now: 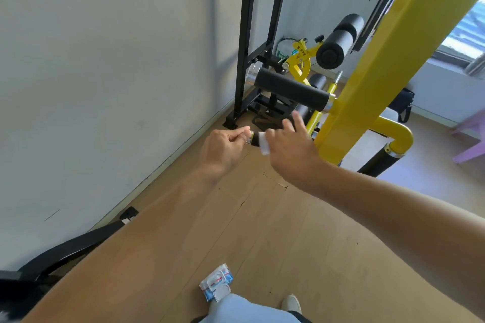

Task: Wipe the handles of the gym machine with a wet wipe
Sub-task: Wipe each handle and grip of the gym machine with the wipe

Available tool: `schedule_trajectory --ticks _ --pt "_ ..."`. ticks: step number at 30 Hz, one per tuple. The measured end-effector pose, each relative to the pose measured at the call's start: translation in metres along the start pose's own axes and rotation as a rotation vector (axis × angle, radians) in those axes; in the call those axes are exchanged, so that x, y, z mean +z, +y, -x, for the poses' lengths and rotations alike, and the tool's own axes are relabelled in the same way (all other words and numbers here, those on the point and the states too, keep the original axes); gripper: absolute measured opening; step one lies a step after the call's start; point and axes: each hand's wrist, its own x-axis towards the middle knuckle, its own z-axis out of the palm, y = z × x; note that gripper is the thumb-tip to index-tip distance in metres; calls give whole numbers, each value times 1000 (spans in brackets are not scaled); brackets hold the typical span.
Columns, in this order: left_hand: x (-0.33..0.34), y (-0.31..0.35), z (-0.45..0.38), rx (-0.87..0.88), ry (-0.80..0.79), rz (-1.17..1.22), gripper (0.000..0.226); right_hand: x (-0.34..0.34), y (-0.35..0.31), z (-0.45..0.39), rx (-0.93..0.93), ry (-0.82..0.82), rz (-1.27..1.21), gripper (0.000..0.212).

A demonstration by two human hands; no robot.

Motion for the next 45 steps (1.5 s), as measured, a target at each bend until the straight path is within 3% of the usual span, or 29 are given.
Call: schedule_trajectory --ticks 2,5,10,14,19,23,26,30,32,35,37,39,42,45 --pt "1 -1 1 -7 7 19 34 -7 9 20 29 -62 315 38" --pt "2 1 3 -14 11 28 34 -9 17 36 -11 -89 433 41" --pt "1 8 7 -40 6 18 34 -3 -5 7 71 23 45 31" --pt "-3 8 13 -67 7 99 31 -6 -34 -16 -33 139 -135 31" --pt "1 9 18 -112 142 187 30 -18 -7 12 -44 -26 283 47" --pt "11 21 33 -194 235 239 33 -15 21 50 -282 39 570 64" --pt "12 27 42 -323 186 286 34 -24 33 67 -397 95 333 44" --pt "8 36 85 -396 123 361 15 -36 45 92 -504 176 -366 27" --pt "15 39 120 -426 231 343 23 -35 49 102 -539 80 -747 9" --pt "29 41 182 -490 446 548 30 -23 40 108 -612 -69 -1126 21" --pt "34 43 226 -506 594 694 43 -12 28 119 -666 -167 -1274 22" --pt "37 45 272 -518 729 760 51 -9 14 137 -741 -237 -1365 8" --pt "44 54 342 -475 831 730 47 -7 -12 175 -813 -334 -1439 21" --pt "49 59 409 -481 1034 667 48 -9 -38 225 -923 -427 -1439 9"
